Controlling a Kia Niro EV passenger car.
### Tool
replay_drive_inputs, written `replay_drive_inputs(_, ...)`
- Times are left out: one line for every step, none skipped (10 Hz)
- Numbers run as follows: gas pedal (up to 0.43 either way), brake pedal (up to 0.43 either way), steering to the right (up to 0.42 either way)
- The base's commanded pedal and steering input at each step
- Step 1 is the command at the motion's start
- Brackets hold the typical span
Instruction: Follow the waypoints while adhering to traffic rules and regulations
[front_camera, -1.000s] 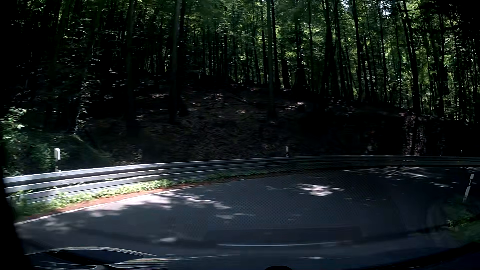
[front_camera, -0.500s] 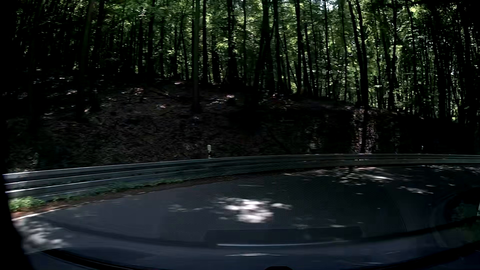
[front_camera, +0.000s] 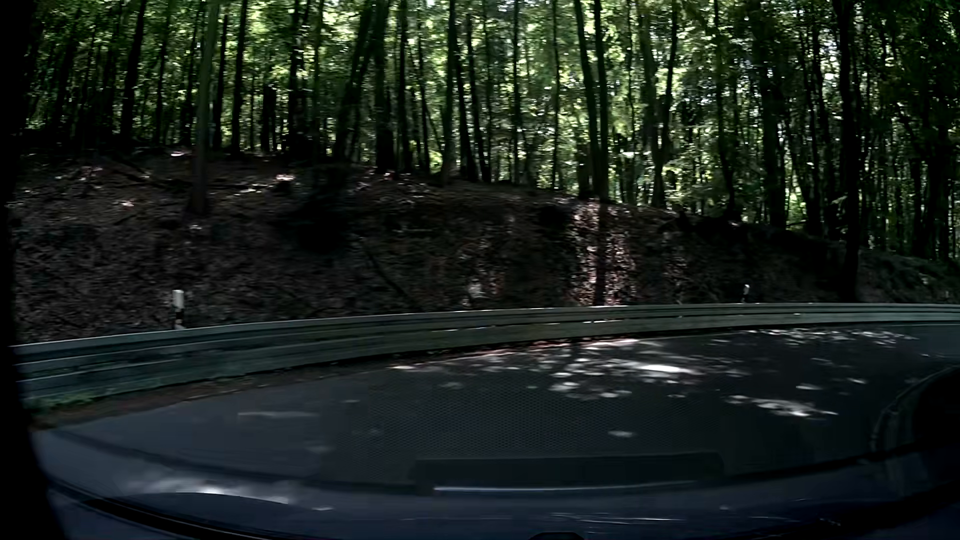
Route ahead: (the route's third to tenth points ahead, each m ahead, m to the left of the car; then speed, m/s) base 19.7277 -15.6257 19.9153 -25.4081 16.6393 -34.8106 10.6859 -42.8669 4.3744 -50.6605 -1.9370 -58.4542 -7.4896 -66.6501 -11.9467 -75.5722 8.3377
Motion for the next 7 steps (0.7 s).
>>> replay_drive_inputs(0.079,0.0,0.29)
replay_drive_inputs(0.079,0.0,0.295)
replay_drive_inputs(0.067,0.0,0.297)
replay_drive_inputs(0.067,0.0,0.298)
replay_drive_inputs(0.067,0.0,0.298)
replay_drive_inputs(0.067,0.0,0.299)
replay_drive_inputs(0.067,0.0,0.3)
